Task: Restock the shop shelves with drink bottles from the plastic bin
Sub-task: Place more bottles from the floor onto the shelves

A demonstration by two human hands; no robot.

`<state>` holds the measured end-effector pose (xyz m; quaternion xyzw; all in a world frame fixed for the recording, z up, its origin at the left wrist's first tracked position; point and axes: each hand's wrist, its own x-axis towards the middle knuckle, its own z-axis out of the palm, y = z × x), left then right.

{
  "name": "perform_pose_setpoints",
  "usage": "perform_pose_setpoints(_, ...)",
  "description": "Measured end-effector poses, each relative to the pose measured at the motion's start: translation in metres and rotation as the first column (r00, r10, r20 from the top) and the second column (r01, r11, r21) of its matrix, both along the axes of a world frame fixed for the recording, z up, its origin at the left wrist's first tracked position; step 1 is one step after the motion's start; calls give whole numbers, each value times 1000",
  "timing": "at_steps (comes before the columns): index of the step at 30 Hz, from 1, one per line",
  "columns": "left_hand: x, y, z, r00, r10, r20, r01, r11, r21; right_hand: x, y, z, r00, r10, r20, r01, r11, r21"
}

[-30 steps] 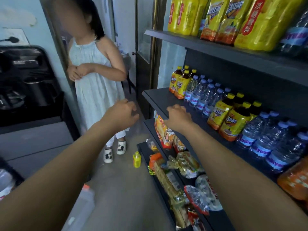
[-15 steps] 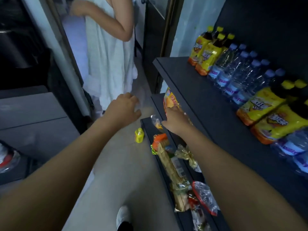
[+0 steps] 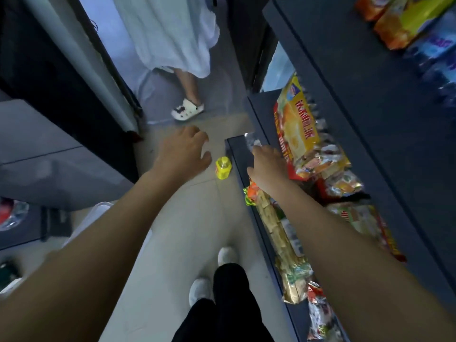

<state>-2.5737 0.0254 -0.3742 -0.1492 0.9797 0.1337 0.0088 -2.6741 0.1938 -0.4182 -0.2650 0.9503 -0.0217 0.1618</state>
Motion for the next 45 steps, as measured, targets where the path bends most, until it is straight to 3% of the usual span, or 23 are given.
perform_pose_setpoints(11,-50,-25,-196,998,53,36,-55,996,63,-61,-36,-202,992,2,128,-3,1000,6)
perform_pose_setpoints(17,-71,-44,-303,998,65,-16,-65,996,53,-79,-60,-309,988,-11,151,10,1000,9)
perform_pose_setpoints(28,-115,-91,-487,996,55,-76,-53,998,21,-129,-108,-475,997,-68,-27,64,990,-126)
perform_pose_setpoints(34,-130,-100,-538,990,19,-138,-16,1000,26,-149,-123,-512,992,-94,-84,74,974,-213)
perform_pose_setpoints(39,-123,-99,-549,990,31,-138,-22,998,64,-149,-125,-523,991,-129,-45,111,950,-292)
perform_pose_setpoints(45,-126,-100,-554,988,28,-149,-18,998,63,-151,-123,-544,977,-204,66,208,826,-524)
